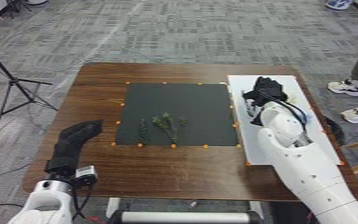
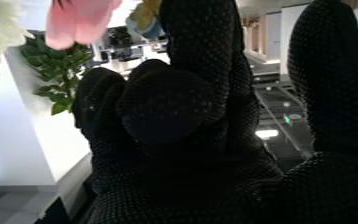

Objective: Arrange flowers

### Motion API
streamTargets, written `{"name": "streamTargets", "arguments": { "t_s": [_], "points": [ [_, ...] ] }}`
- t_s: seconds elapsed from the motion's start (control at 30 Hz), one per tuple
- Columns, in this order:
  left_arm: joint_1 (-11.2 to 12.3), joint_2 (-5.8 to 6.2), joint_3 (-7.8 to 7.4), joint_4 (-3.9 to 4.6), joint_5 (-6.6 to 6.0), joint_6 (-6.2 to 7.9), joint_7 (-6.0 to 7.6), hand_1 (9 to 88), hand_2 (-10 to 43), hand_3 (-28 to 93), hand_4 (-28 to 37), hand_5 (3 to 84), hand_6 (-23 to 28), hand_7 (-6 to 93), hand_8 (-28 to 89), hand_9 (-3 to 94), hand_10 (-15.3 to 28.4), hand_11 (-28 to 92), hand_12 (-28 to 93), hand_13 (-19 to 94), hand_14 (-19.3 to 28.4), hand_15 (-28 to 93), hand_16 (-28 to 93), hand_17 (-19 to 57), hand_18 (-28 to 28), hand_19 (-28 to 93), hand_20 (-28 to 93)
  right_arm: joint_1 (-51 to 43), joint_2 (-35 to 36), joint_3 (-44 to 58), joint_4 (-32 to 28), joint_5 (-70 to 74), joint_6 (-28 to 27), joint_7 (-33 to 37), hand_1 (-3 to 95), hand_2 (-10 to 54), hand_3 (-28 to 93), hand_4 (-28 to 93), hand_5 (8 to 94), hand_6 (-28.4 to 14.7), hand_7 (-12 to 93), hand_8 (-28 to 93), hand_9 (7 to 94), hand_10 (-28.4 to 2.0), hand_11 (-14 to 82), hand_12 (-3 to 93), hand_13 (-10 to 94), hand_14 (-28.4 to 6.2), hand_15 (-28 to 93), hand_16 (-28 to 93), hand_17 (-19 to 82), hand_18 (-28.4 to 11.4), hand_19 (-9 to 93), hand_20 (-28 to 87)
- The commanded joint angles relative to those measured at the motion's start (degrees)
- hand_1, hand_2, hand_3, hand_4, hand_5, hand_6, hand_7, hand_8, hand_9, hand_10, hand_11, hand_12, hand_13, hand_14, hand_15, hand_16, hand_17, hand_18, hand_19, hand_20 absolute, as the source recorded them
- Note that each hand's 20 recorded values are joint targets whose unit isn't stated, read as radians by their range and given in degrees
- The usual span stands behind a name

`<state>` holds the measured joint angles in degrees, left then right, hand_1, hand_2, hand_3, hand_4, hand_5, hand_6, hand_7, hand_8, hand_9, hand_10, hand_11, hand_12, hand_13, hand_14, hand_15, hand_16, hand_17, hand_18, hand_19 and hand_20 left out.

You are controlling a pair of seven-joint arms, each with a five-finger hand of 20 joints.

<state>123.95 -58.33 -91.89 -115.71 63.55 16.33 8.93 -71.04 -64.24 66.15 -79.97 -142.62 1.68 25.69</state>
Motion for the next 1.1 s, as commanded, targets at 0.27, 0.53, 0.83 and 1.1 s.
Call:
{"name": "streamTargets", "arguments": {
  "t_s": [0.27,0.53,0.83,1.1],
  "points": [
    [0.28,-0.4,0.65,-0.18,0.19,-1.06,-0.72,29.2,2.2,70,-17.4,50.6,4.6,18.1,-7,44.2,12.8,21,12,35,17.0,21,1,5.6,12.2,11,17,1.42,-2.2,1.34,5.21,-4.51,0.7,-0.21,40.3,-9.5,62,-12,77.0,-0.9,26,19,93.1,-9.3,34.7,25.7,89,-3.9,61,39,58,-18.9,93,51],
    [0.3,-0.26,0.46,-0.19,0.17,-1.15,-0.87,29.4,2.3,70,-17.6,50.6,4.6,18.2,-7,44.1,12.8,21,12,35,16.9,21,1,5.6,12.2,11,17,1.02,-3.01,1.82,6.81,-5.09,0.37,-0.01,41.8,-9.5,60,-11,77.6,-0.6,26,21,93.6,-9.0,34.8,25.6,90,-3.8,61,39,59,-18.5,93,50],
    [0.15,-0.33,0.51,-0.1,0.13,-1.2,-0.53,29.3,2.2,70,-17.4,50.6,4.6,18.3,-7,44.2,12.8,21,12,35,16.9,21,1,5.6,12.2,11,17,2.12,-2.2,-1.96,5.13,-4.6,-2.38,-0.63,49.4,-9.5,56,-7,81.5,0.8,28,24,93.7,-8.2,42.0,23.3,93,-2.9,62,39,63,-16.7,93,52],
    [0.25,-0.54,0.37,-0.25,0.06,-1.2,-0.58,29.2,2.2,70,-17.5,50.5,4.6,18.0,-7,44.1,12.7,21,12,35,16.9,21,1,5.6,12.1,11,17,3.94,-0.97,-5.33,3.95,-4.63,-1.83,-1.02,53.3,-9.5,61,-4,82.5,1.5,31,25,93.7,-7.4,46.4,22.9,94,-1.5,65,40,65,-16.1,93,55]
  ]
}}
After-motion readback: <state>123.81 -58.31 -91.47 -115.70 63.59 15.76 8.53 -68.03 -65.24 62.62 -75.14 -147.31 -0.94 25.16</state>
